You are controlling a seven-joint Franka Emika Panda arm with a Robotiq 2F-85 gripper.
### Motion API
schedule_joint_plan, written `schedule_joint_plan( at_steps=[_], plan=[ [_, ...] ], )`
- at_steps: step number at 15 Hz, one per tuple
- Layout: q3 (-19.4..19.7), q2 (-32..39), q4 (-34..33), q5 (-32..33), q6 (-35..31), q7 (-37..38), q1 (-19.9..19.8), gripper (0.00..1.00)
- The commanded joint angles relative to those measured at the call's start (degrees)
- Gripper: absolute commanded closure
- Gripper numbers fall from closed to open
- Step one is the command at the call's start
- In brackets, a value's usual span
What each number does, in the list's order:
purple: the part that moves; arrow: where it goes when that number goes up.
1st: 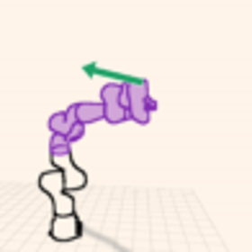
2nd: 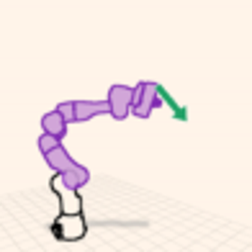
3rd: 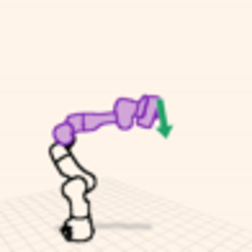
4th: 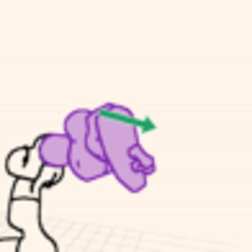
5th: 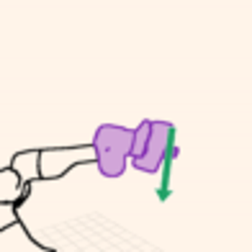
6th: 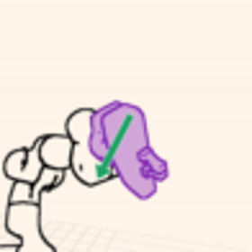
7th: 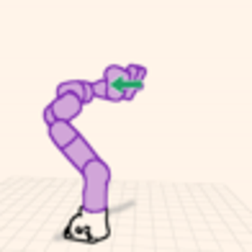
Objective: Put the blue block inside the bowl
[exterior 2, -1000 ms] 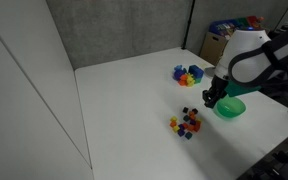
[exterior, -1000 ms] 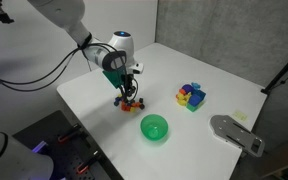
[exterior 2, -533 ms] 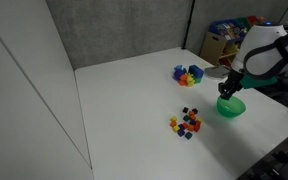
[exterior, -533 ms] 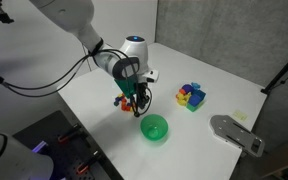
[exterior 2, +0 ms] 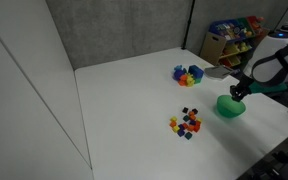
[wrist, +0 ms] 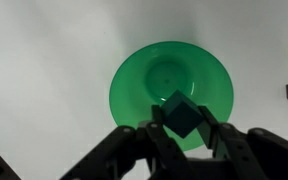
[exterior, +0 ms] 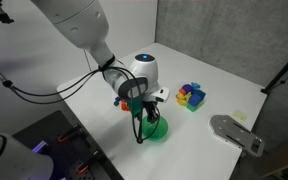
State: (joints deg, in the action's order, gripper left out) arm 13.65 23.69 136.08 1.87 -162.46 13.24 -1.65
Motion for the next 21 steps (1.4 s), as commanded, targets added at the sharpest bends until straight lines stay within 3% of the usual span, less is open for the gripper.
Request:
schedule_joint_plan(
  at_steps=[1,10,19,20,21],
  plan=[
    [1.3,4.6,-0.9,0.4,-4.0,0.4,0.0,0.85],
    [-0.9,12.3,-2.3,-2.0,-7.3,-0.8,0.5,0.85],
    [-8.7,11.5,-1.6,-6.2,-6.1,-2.6,-2.4,0.85],
    [-9.3,11.0,-1.4,-6.6,-5.7,-2.9,-2.7,0.35],
    [-9.6,10.6,-1.2,-6.8,-5.6,-3.0,-2.8,0.34]
  ],
)
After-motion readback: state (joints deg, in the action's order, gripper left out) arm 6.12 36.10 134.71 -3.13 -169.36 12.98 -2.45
